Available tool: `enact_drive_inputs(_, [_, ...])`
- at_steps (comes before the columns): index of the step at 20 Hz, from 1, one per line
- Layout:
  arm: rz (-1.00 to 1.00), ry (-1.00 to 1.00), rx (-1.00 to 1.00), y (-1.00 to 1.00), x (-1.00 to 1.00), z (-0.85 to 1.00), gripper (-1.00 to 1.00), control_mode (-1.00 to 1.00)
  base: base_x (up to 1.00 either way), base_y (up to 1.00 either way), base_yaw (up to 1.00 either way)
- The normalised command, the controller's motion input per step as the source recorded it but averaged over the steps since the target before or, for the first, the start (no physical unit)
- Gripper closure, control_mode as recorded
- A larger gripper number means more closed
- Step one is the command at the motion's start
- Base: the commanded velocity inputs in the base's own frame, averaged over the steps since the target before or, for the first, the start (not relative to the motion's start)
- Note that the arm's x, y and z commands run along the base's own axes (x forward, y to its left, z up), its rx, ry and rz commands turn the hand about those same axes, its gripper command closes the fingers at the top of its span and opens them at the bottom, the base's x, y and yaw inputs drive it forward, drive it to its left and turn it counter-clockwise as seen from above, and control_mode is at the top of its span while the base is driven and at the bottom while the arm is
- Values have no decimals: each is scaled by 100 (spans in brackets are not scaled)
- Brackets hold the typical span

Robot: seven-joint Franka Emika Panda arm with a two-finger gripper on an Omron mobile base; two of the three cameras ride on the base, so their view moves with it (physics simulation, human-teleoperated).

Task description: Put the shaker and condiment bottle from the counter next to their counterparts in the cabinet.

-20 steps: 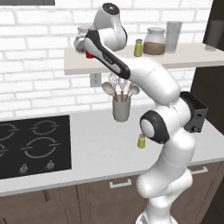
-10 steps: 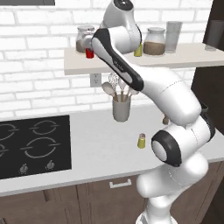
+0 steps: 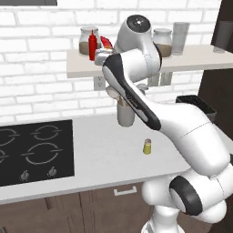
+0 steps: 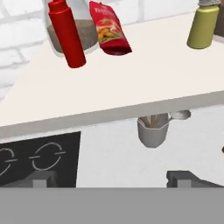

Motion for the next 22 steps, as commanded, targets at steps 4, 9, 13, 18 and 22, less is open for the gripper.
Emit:
enact_drive_inputs(4, [-17, -6, 5, -36, -90, -34, -100, -100, 0, 0, 0])
enact_drive_inputs(9, [-18, -3, 3, -25, -78, -29, -100, -100, 0, 0, 0])
enact_drive_inputs(13, [-16, 2, 0, -6, -51, -20, -100, -100, 0, 0, 0])
enact_drive_inputs(18, [-12, 2, 0, -1, -21, -17, -100, -100, 0, 0, 0])
enact_drive_inputs(22, [-13, 0, 0, -7, -11, -18, -100, -100, 0, 0, 0])
